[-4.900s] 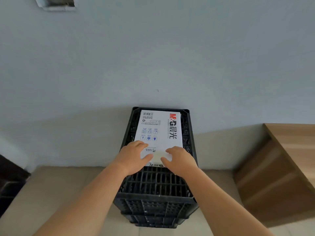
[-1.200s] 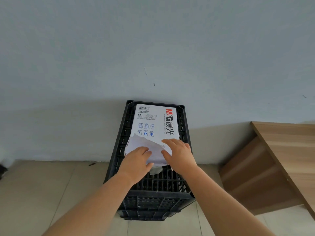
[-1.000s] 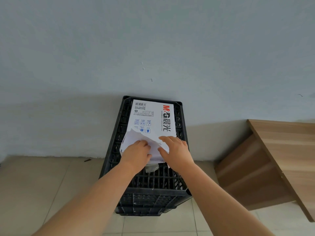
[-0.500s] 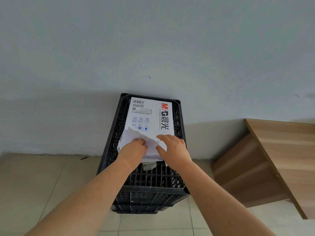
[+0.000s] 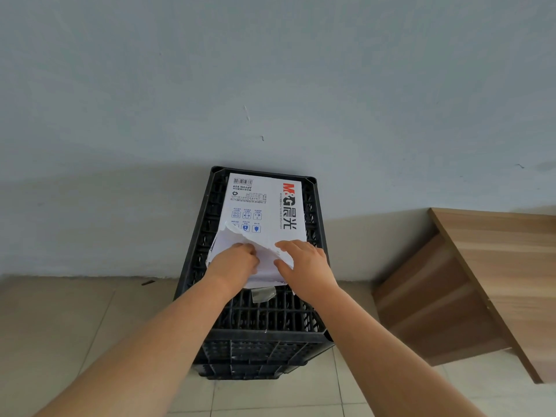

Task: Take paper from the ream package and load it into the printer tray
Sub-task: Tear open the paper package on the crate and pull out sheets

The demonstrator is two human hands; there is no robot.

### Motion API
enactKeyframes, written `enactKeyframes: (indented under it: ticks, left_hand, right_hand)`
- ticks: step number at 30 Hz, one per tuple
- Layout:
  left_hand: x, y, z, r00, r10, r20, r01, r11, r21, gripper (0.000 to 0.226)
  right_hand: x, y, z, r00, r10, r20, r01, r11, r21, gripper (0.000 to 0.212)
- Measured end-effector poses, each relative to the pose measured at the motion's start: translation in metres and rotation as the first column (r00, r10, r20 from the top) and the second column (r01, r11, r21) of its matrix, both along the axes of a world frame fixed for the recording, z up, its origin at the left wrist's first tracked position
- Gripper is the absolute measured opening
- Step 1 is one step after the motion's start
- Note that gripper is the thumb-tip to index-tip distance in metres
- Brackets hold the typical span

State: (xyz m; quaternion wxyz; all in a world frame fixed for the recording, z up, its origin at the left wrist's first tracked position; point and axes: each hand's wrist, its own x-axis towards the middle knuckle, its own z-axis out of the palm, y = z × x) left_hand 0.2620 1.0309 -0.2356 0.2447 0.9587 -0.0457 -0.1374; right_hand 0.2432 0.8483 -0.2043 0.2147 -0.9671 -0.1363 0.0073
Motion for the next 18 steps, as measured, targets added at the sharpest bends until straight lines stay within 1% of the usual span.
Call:
enactKeyframes:
  ticks: [3,5,7,9,11,13,14,16,18]
  left_hand:
    - [0.003,0.003,0.000,0.999,-0.027,-0.044,0.029,0.998,0.047,0.037]
    - [0.005,0.002,0.001,0.999,-0.034,-0.039,0.037,0.997,0.075,0.032]
    - [0.005,0.000,0.002,0.998,-0.057,0.001,0.056,0.992,0.110,0.030]
    - [0.005,0.000,0.000,0.994,-0.107,0.029,0.101,0.984,0.146,0.035]
    - [0.004,-0.001,0.000,0.988,-0.138,0.072,0.125,0.979,0.162,0.030]
    - [0.003,-0.004,0.002,0.972,-0.197,0.126,0.161,0.955,0.249,0.025]
    - [0.001,-0.006,0.003,0.967,-0.210,0.142,0.169,0.952,0.254,0.025]
    - [-0.005,-0.008,0.005,0.971,-0.176,0.161,0.135,0.962,0.239,0.027]
    - [-0.011,-0.008,0.008,0.962,-0.215,0.167,0.161,0.945,0.284,0.030]
  right_hand:
    - [0.000,-0.001,0.000,1.000,0.000,0.008,0.000,1.000,0.000,0.040]
    - [0.000,-0.002,0.001,1.000,0.003,0.007,-0.003,1.000,-0.003,0.040]
    - [0.001,-0.002,0.000,1.000,0.006,0.009,-0.006,1.000,0.000,0.040]
    - [0.001,-0.002,0.000,1.000,0.009,0.012,-0.009,1.000,0.001,0.040]
    - [0.002,-0.002,0.000,1.000,0.009,0.011,-0.009,1.000,0.001,0.039]
    - [0.003,-0.002,0.000,1.000,0.011,0.010,-0.011,1.000,0.004,0.039]
    - [0.002,-0.001,0.000,1.000,0.013,0.010,-0.013,1.000,0.005,0.039]
    - [0.002,-0.001,0.000,1.000,0.017,0.008,-0.017,1.000,0.002,0.039]
    - [0.002,-0.001,0.000,1.000,0.019,0.005,-0.019,1.000,-0.002,0.040]
